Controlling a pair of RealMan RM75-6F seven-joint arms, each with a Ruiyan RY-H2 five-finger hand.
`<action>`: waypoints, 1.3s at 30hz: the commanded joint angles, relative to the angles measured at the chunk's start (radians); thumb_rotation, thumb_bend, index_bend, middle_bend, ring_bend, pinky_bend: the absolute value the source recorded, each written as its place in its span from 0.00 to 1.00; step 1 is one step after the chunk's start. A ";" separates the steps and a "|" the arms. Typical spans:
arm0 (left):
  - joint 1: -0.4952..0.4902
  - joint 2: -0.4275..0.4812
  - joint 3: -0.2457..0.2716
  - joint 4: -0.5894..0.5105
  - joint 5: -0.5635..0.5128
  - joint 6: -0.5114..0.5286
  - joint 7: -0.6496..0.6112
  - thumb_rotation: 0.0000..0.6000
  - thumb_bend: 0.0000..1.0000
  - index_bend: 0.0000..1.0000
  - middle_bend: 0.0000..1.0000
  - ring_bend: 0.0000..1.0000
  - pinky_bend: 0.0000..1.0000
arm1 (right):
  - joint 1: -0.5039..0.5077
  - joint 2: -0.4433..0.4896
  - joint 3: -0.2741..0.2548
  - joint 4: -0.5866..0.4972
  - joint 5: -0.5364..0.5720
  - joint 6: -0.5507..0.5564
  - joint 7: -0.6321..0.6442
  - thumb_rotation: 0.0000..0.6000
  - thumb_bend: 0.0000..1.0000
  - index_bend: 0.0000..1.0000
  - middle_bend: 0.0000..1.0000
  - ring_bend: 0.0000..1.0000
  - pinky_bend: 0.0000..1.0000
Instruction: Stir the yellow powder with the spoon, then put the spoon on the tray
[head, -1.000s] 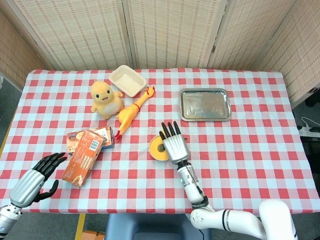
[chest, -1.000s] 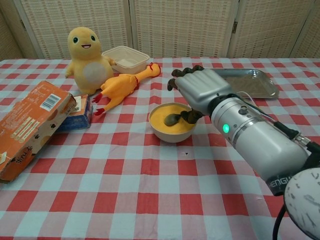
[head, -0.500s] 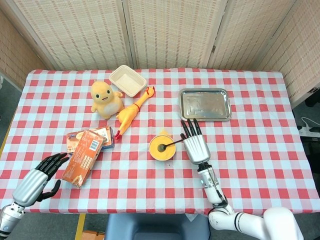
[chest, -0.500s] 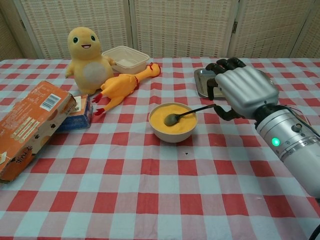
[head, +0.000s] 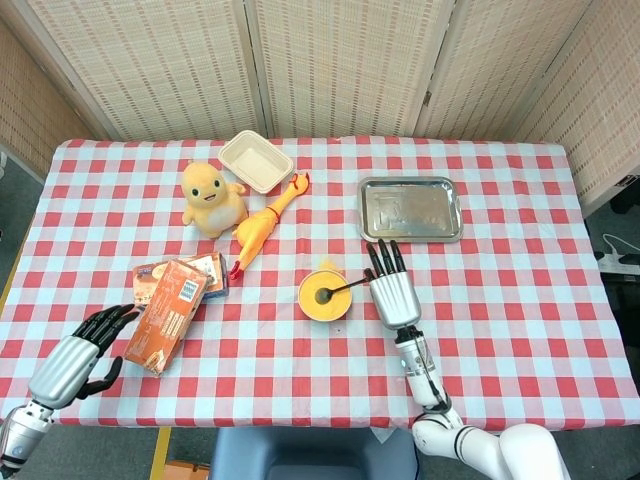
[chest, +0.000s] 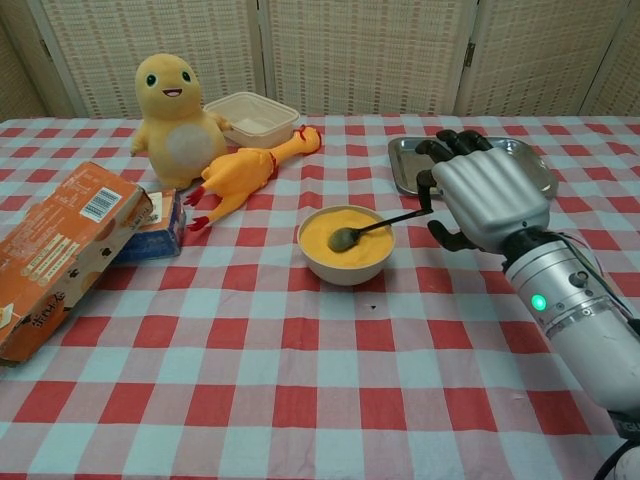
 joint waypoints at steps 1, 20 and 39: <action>0.001 0.001 0.000 -0.001 -0.001 0.000 0.001 1.00 0.61 0.00 0.00 0.00 0.10 | 0.007 -0.012 0.011 0.017 -0.001 -0.006 0.010 1.00 0.31 0.53 0.13 0.00 0.08; 0.000 0.000 -0.002 -0.003 -0.002 -0.007 0.006 1.00 0.61 0.00 0.00 0.00 0.10 | 0.027 -0.043 0.034 0.080 -0.014 -0.021 0.026 1.00 0.30 0.56 0.14 0.00 0.09; -0.002 -0.002 -0.004 -0.004 -0.005 -0.015 0.010 1.00 0.61 0.00 0.00 0.00 0.10 | 0.040 -0.054 0.052 0.110 -0.011 -0.035 0.040 1.00 0.30 0.57 0.15 0.00 0.09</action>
